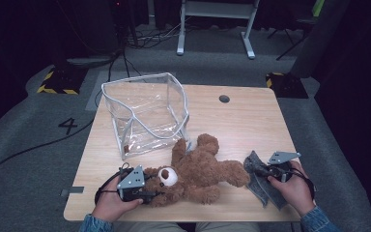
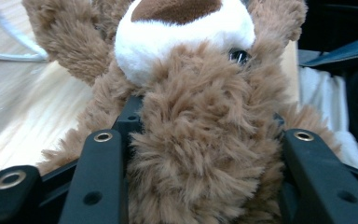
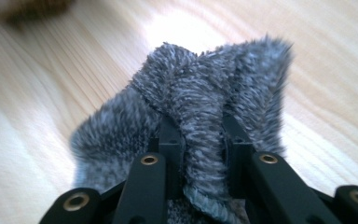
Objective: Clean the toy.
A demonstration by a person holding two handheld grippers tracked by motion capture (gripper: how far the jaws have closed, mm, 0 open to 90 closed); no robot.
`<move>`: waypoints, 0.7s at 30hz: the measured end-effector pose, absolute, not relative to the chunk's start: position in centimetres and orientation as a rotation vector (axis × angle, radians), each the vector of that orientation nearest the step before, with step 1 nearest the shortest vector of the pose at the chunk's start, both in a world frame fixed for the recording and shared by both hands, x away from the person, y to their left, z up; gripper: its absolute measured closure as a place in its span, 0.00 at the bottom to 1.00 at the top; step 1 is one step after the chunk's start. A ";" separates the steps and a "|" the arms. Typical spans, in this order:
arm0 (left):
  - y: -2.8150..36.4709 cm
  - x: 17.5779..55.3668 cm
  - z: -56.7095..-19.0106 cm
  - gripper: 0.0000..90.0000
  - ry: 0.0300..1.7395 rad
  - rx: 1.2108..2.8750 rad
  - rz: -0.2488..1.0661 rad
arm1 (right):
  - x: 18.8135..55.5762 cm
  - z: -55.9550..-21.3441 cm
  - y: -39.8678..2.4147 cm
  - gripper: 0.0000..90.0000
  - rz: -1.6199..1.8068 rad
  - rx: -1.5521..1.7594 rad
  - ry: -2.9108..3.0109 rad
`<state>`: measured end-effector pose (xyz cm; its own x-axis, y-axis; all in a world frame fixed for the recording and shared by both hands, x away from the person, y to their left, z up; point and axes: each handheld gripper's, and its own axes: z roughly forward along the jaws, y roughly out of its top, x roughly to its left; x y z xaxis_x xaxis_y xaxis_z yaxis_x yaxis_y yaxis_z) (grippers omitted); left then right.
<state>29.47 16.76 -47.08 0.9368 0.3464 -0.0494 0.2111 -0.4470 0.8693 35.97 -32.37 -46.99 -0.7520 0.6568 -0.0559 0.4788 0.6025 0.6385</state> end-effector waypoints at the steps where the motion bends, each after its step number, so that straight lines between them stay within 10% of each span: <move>1: 16.6 29.4 -47.1 0.59 0.391 2.050 0.155 | 35.8 -46.5 -32.6 0.84 0.936 0.930 2.537; 21: 12.3 31.2 -47.3 0.57 0.251 2.068 0.122 | 31.8 -35.2 -27.2 0.83 1.269 0.587 2.530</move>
